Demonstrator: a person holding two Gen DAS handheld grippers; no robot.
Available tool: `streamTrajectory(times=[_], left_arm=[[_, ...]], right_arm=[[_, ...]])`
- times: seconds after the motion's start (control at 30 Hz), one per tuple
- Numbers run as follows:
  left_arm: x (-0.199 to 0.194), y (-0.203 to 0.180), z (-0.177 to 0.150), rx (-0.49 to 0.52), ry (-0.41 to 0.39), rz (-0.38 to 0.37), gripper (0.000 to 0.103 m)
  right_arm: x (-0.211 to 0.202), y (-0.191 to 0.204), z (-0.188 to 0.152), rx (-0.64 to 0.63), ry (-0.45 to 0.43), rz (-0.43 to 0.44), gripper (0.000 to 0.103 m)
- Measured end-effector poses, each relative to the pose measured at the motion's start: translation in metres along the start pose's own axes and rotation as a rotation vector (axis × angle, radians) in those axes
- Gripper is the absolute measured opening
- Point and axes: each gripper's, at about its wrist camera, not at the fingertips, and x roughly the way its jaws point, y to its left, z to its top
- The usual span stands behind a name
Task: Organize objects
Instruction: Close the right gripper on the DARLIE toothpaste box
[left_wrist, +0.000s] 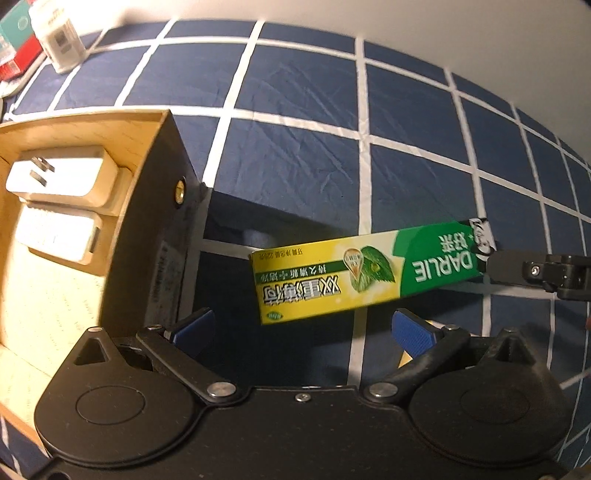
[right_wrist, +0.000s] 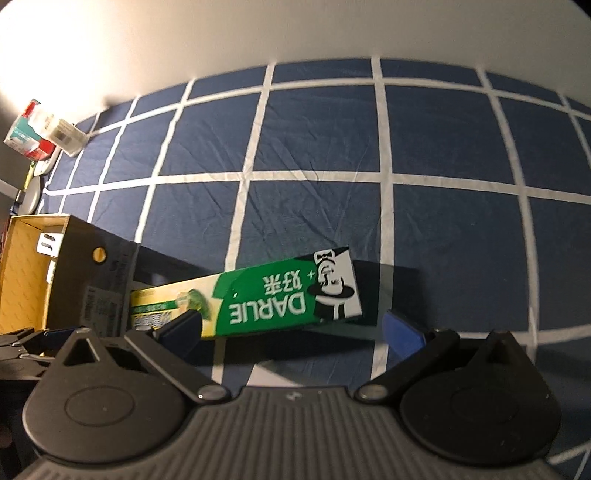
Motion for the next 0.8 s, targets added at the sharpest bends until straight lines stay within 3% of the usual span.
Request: streamTrajectory(times=[0.53, 0.8], left_arm=[[0.052, 0.0, 0.023, -0.024, 0.073, -0.027, 0.103], [0.06, -0.003, 0.023, -0.039, 0.079, -0.055, 0.103]], right_arm=[[0.067, -0.008, 0.025, -0.033, 0.125, 0.05, 0.103], [0.077, 0.001, 0.026, -0.067, 0.148, -0.001, 0.103]])
